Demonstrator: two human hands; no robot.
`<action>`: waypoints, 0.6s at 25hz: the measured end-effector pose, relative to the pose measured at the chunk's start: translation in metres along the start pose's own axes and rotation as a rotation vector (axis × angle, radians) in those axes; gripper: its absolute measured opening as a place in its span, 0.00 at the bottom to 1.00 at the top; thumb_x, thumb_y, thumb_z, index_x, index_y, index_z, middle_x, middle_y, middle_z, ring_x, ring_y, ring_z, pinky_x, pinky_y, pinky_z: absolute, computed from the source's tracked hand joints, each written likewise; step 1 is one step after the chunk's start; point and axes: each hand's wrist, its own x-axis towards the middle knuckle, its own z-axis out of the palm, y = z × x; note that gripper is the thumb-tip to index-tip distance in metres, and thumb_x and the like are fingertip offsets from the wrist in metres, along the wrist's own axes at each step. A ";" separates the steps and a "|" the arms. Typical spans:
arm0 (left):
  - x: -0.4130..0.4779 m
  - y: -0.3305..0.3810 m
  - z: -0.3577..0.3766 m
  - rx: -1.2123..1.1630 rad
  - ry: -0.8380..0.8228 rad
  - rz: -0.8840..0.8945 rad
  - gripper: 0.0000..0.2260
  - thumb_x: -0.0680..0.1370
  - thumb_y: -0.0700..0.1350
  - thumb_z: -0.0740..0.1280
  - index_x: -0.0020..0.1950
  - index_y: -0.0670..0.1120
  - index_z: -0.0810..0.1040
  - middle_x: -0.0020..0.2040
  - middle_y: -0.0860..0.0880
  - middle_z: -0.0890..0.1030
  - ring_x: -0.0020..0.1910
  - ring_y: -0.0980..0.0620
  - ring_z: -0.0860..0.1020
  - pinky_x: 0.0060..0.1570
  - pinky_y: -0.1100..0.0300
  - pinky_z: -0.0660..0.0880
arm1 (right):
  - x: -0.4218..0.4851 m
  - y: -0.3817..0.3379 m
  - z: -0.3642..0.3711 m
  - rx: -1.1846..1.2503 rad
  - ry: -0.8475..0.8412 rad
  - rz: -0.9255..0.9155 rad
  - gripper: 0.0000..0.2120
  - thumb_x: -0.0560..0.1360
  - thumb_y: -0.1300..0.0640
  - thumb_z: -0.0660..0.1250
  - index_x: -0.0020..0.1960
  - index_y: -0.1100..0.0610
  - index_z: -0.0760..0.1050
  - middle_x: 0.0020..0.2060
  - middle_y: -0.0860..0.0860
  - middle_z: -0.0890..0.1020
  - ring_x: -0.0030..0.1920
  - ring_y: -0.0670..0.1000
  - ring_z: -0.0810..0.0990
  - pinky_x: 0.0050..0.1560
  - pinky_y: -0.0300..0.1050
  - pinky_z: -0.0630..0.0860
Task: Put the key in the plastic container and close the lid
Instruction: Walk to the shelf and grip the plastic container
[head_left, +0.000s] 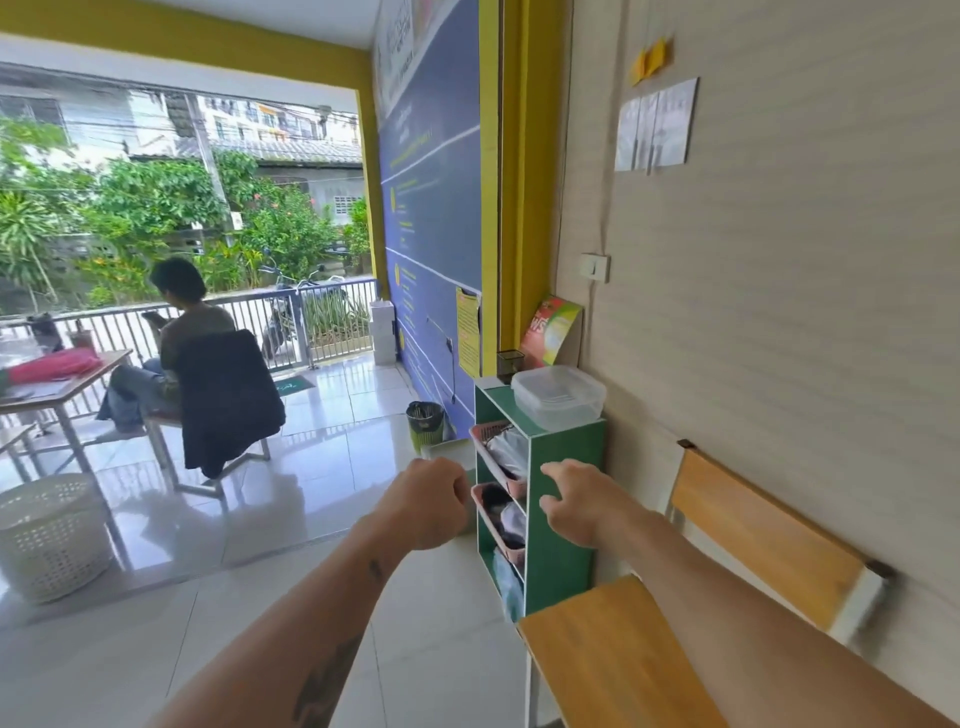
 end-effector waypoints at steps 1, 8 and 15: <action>0.021 -0.012 -0.002 0.004 -0.008 -0.004 0.13 0.72 0.36 0.59 0.48 0.44 0.81 0.41 0.51 0.74 0.41 0.48 0.78 0.45 0.54 0.80 | 0.024 -0.005 0.002 -0.008 -0.001 0.000 0.23 0.78 0.52 0.57 0.71 0.58 0.67 0.70 0.56 0.71 0.68 0.57 0.71 0.67 0.52 0.68; 0.198 -0.087 -0.009 0.011 -0.054 -0.031 0.08 0.73 0.38 0.63 0.45 0.48 0.80 0.48 0.48 0.76 0.46 0.46 0.80 0.49 0.52 0.81 | 0.228 -0.012 0.002 0.008 0.004 -0.008 0.14 0.75 0.52 0.57 0.58 0.54 0.72 0.57 0.56 0.76 0.58 0.59 0.75 0.56 0.52 0.73; 0.366 -0.124 -0.006 -0.043 -0.102 0.026 0.11 0.72 0.37 0.61 0.48 0.46 0.81 0.40 0.54 0.74 0.44 0.47 0.78 0.41 0.57 0.76 | 0.375 0.000 0.010 -0.034 -0.017 0.072 0.25 0.77 0.51 0.57 0.73 0.57 0.65 0.72 0.56 0.69 0.70 0.57 0.68 0.69 0.54 0.66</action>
